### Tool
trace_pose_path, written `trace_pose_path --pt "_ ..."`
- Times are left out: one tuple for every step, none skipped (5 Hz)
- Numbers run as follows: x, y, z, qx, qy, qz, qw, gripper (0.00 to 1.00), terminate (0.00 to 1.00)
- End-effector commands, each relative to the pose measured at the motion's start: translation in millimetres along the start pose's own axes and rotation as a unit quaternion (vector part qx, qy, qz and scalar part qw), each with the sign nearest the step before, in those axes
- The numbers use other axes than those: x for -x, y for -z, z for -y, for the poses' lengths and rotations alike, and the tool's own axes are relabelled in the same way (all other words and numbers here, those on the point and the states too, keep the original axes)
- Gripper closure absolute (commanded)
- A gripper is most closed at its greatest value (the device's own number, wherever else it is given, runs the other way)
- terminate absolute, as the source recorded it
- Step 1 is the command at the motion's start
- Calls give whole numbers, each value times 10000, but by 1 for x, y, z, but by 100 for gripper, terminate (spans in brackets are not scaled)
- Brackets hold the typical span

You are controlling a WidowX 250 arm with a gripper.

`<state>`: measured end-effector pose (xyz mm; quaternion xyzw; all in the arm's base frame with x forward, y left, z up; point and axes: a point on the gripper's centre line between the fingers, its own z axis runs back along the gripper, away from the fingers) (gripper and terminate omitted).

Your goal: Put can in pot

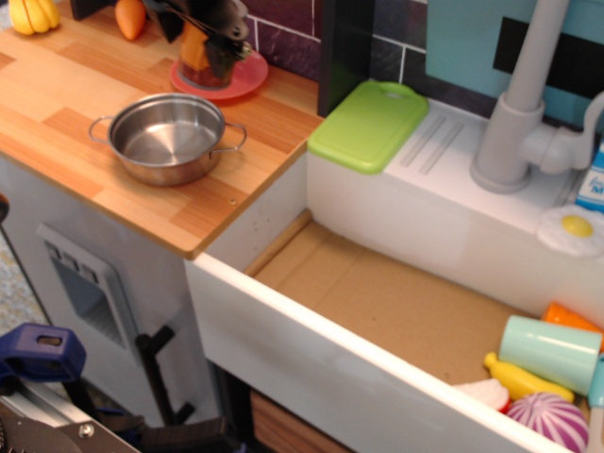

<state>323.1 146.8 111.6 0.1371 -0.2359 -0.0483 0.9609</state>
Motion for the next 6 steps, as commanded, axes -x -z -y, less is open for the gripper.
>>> trace_pose_path --pt "19 10 -26 152 -84 296 9994 100 0" --pt "28 21 -23 330 -35 367 9988 0 0" --pt "28 21 -23 330 -35 367 9988 0 0" --pt "28 21 -23 330 -35 367 9988 0 0" --pt "28 21 -23 330 -35 367 9988 0 0" --pt "28 21 -23 330 -35 367 9988 0 100"
